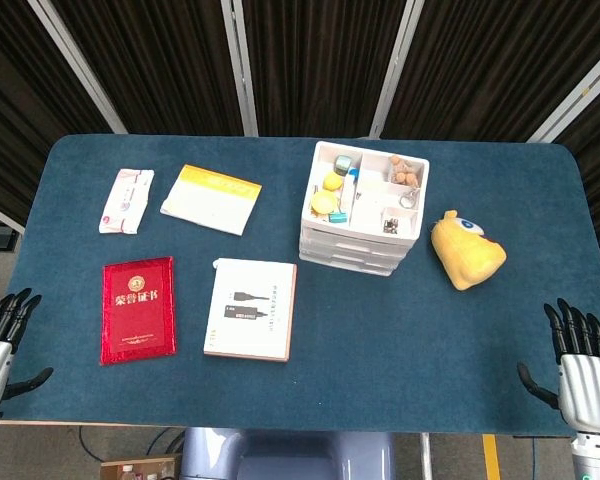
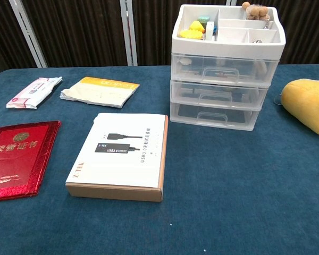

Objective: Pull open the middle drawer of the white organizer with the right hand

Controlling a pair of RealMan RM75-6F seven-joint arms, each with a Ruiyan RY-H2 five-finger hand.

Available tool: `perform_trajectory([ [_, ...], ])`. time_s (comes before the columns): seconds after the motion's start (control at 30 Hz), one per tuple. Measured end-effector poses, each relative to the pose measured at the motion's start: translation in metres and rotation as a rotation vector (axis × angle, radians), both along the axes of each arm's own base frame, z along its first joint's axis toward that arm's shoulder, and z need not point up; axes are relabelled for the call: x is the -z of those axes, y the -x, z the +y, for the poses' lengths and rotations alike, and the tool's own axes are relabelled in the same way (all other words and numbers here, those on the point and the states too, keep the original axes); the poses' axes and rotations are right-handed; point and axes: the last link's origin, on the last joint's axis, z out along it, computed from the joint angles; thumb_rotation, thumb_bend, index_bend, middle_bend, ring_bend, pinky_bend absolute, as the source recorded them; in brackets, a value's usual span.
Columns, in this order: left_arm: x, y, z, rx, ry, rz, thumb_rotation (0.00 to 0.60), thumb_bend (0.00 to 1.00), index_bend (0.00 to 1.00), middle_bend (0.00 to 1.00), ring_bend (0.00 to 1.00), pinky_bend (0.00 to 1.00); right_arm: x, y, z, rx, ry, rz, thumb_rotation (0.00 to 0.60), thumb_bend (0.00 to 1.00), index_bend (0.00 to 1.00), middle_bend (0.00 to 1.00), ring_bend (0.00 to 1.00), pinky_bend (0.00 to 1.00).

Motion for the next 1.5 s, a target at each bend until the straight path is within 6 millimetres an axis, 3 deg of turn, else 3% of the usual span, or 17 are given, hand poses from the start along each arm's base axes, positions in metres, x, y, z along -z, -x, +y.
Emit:
perform_trajectory([
  [0.1,-0.001,0.0,0.0,-0.002,-0.006,-0.004,0.6,0.02,0.0,0.0,0.0,0.0,0.001,-0.006,-0.002,-0.023,-0.001,-0.021,0.6,0.33,0.0,0.07,0.08,0.2],
  [0.17,-0.002,0.001,-0.001,-0.006,-0.009,-0.009,0.6,0.02,0.0,0.0,0.0,0.0,0.003,-0.013,-0.004,-0.045,0.001,-0.052,0.6,0.34,0.0,0.32,0.33,0.48],
  [0.23,-0.003,0.002,-0.001,-0.009,-0.009,-0.013,0.6,0.02,0.0,0.0,0.0,0.0,0.006,-0.02,-0.007,-0.056,-0.001,-0.096,0.6,0.37,0.0,0.55,0.58,0.68],
  [0.33,-0.002,0.001,-0.001,-0.006,-0.007,-0.016,0.6,0.02,0.0,0.0,0.0,0.0,0.013,-0.034,-0.012,-0.057,-0.025,-0.194,0.6,0.46,0.0,0.7,0.73,0.78],
  [0.57,-0.001,0.0,-0.001,-0.007,-0.001,-0.026,0.6,0.02,0.0,0.0,0.0,0.0,0.042,-0.074,-0.031,0.012,-0.188,-0.46,0.6,0.66,0.0,0.76,0.78,0.8],
  [0.77,-0.003,0.001,-0.001,-0.01,-0.001,-0.042,0.6,0.02,0.0,0.0,0.0,0.0,0.071,-0.101,-0.053,0.065,-0.283,-0.614,0.6,0.75,0.0,0.77,0.79,0.8],
  [1.07,-0.005,0.001,-0.001,-0.016,0.006,-0.067,0.6,0.02,0.0,0.0,0.0,0.0,0.124,-0.145,-0.087,0.126,-0.397,-0.818,0.6,0.76,0.0,0.77,0.79,0.8],
  [1.5,-0.008,0.003,0.002,-0.048,0.024,-0.11,0.6,0.02,0.0,0.0,0.0,0.0,0.168,-0.168,-0.133,0.223,-0.419,-0.963,0.6,0.76,0.0,0.77,0.79,0.8],
])
